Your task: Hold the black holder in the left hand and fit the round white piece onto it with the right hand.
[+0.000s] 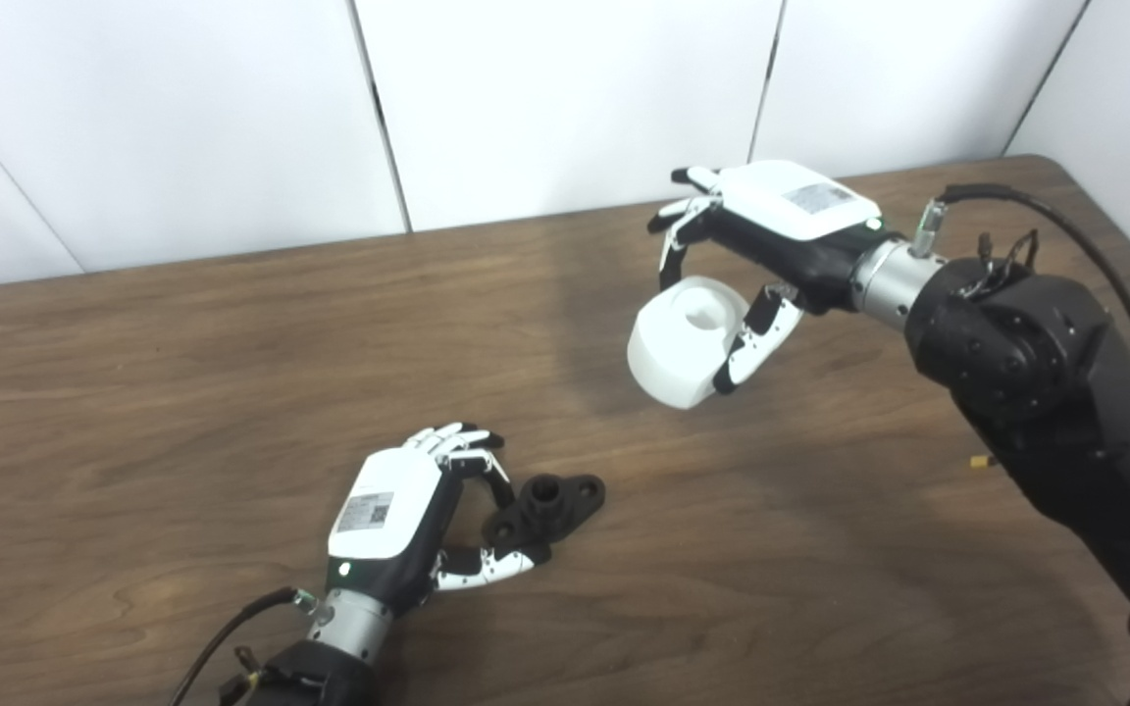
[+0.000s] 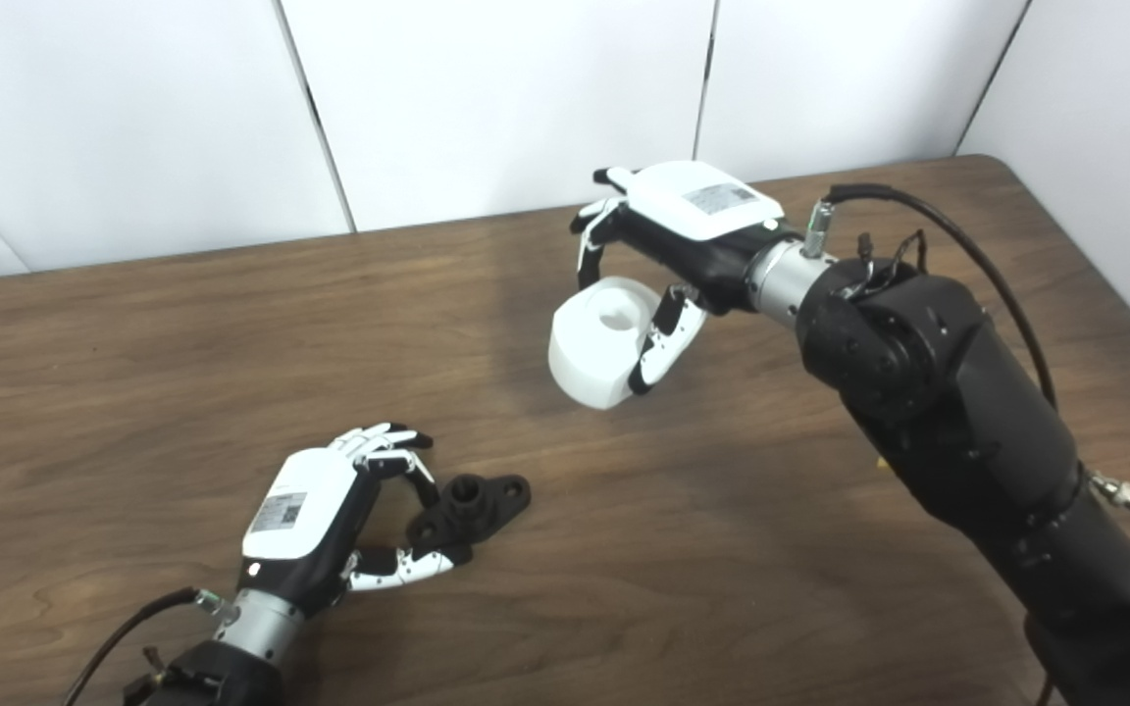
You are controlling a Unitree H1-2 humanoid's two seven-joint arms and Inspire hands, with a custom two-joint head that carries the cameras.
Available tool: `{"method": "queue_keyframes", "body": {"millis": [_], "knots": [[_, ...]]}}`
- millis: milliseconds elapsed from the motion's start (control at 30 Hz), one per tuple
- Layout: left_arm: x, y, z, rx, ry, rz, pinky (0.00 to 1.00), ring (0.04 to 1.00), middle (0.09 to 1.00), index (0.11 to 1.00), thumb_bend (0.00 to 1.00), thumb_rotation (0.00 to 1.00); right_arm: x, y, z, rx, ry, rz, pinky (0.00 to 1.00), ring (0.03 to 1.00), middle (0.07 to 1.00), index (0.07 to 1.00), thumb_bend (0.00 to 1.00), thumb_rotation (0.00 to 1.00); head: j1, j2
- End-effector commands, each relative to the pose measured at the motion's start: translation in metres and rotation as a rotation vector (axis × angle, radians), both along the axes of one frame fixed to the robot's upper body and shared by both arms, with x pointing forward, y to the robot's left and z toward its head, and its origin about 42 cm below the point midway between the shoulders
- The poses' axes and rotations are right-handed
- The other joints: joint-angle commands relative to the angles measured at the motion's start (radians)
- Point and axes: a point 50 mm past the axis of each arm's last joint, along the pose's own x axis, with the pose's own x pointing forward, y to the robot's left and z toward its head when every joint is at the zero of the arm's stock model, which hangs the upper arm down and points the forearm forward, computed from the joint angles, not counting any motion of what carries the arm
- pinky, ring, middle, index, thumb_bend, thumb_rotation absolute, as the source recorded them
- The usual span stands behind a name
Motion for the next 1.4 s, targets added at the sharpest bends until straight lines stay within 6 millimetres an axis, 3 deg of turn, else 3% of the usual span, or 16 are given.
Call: {"method": "queue_keyframes", "body": {"millis": [0,800,1367], "knots": [[-0.015,0.000,-0.038,0.113,0.187,0.004,0.86,0.871,0.801,0.489,0.52,0.05,-0.006,0.008,0.018,-0.005,-0.088,0.039,0.98,0.993,0.844,0.483,0.53,0.14,0.006,0.003],[-0.015,-0.017,-0.032,0.114,0.221,0.026,0.90,0.896,0.821,0.490,0.52,0.05,-0.016,0.055,-0.001,-0.002,-0.040,0.196,0.95,0.987,0.839,0.483,0.52,0.14,0.089,0.049],[-0.014,-0.020,-0.030,0.122,0.228,0.024,0.91,0.897,0.825,0.490,0.52,0.05,-0.020,0.071,-0.019,-0.007,0.007,0.250,0.94,0.988,0.842,0.484,0.52,0.14,0.097,0.057]]}}
